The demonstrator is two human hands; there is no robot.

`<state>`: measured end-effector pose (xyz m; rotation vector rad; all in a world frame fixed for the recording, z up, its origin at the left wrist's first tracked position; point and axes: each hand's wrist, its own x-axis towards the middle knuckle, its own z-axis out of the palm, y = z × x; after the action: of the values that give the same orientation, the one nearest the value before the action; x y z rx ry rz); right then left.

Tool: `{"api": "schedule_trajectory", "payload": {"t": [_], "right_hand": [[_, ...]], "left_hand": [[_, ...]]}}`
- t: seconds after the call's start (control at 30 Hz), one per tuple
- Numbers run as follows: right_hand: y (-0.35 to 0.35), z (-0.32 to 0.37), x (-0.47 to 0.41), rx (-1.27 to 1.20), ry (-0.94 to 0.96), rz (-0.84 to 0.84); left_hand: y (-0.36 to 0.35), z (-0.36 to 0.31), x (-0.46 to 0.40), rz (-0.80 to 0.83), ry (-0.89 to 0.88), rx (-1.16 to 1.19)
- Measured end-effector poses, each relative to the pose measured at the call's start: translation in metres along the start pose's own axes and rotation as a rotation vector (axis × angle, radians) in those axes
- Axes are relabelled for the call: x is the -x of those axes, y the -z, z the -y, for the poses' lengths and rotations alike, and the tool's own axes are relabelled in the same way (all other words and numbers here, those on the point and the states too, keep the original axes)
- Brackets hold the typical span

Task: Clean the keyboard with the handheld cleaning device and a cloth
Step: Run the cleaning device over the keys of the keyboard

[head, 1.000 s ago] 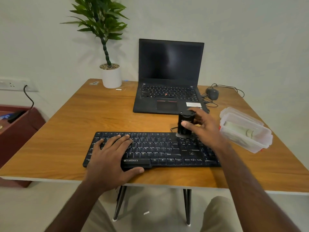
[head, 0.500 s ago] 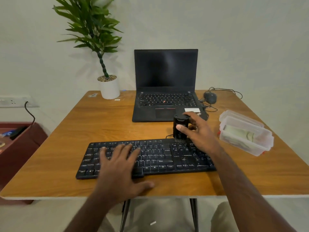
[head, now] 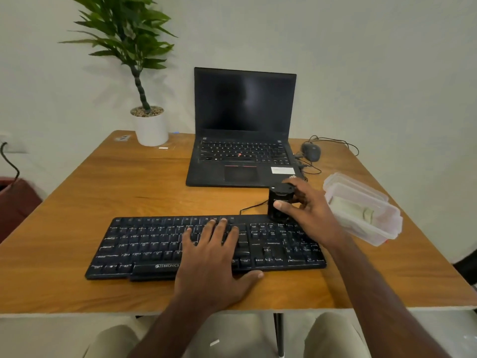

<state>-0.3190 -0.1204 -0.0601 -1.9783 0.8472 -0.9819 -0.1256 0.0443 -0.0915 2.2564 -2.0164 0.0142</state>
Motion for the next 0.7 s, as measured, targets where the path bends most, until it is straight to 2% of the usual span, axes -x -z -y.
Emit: {"api": "schedule_trajectory", "payload": {"t": [0.13,0.33,0.53,0.7], "right_hand": [[-0.006,0.005,-0.013,0.145,-0.037,-0.022],[-0.007,0.004,-0.002,0.018,-0.073,0.008],[0.0,0.008,-0.009,0.036,-0.041,-0.108],[-0.007,0.009,-0.004,0.093,-0.053,-0.011]], "left_hand": [[-0.005,0.001,0.0,0.005,0.0,0.032],[-0.001,0.0,0.001,-0.009,-0.007,0.001],[-0.004,0.002,0.001,-0.034,0.002,0.02],[-0.002,0.001,0.001,-0.027,-0.002,0.014]]}}
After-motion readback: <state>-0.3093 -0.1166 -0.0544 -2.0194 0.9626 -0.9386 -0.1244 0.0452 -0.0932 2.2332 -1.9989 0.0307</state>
